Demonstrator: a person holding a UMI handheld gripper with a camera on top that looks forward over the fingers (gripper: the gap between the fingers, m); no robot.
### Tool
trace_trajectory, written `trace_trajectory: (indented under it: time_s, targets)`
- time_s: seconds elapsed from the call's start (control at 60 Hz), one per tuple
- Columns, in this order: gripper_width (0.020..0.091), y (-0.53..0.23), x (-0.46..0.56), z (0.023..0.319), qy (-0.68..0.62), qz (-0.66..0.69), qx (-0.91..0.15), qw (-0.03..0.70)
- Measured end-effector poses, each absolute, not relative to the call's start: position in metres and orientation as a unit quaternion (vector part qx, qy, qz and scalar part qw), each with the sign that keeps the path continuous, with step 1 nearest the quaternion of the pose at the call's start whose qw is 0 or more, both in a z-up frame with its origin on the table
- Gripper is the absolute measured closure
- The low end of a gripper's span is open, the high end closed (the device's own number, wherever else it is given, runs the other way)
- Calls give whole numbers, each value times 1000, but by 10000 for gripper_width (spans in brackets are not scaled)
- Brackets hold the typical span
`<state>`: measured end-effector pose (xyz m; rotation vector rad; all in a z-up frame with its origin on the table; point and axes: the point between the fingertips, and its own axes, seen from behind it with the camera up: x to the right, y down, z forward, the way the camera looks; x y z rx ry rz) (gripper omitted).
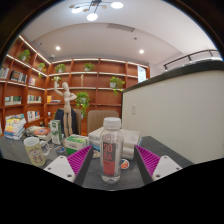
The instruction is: Pour water
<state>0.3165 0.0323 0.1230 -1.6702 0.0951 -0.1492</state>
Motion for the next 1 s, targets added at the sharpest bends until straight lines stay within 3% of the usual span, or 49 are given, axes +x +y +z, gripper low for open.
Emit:
trace_trajectory:
  time_s: [0.1,0.183,0.267,0.317,0.533,0.75,1.0]
  targets:
    - [226,66,333,107,42,-65,-751,655]
    - [271,82,326,99,41,-57,-757,650]
    - [422,97,322,92,31,-53,-759,648]
    - [589,100,319,92,24,-57,-754,653]
    - [775,100,313,96,0,-98,-746,659]
    - [779,98,290,100,-79,-164,-747,640]
    - [780,101,225,143,-316,-385,-651,573]
